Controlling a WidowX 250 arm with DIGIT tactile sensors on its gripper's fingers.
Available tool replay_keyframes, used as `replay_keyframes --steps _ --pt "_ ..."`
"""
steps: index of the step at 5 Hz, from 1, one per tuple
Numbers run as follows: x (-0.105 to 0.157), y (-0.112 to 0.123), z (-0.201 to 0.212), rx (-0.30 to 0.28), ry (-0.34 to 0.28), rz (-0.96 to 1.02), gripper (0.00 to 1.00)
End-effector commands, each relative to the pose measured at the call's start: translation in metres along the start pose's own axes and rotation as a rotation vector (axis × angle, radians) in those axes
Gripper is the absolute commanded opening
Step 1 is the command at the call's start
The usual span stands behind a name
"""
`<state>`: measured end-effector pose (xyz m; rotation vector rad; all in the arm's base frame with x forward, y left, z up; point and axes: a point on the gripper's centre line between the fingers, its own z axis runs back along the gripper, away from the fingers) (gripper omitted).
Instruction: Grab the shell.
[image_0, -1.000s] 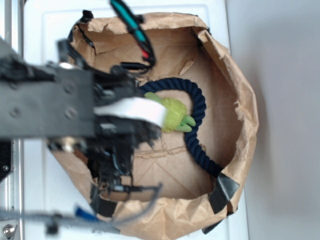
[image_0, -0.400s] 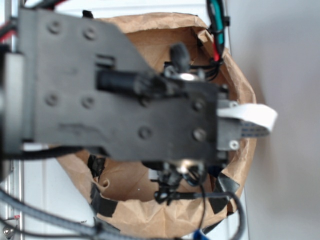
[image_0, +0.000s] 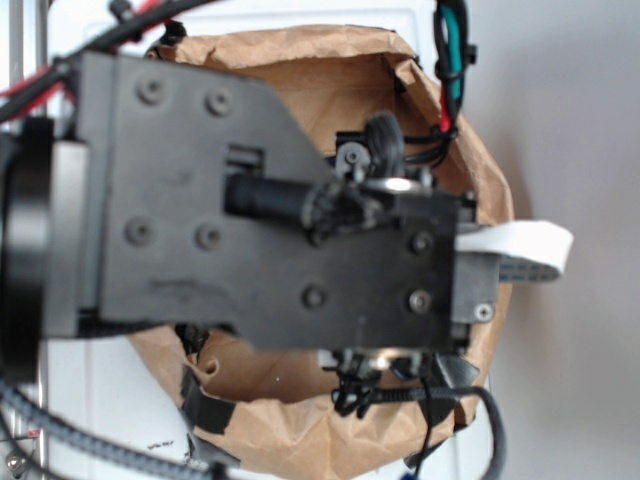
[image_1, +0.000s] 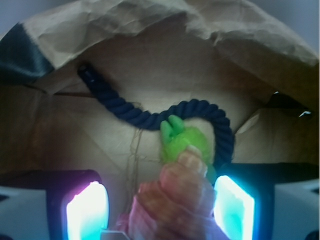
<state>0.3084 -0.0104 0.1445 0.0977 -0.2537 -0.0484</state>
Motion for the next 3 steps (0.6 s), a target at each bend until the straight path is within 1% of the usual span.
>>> replay_keyframes --steps 1,2,3 --pt "-0.0177 0.015 0.027 -0.037 -0.111 -0.034 0.0" --pt "-0.0167 0.015 0.0279 -0.054 -0.107 -0.011 0.0" --pt "-0.0167 0.0131 0.0256 -0.004 -0.128 -0.014 0.0"
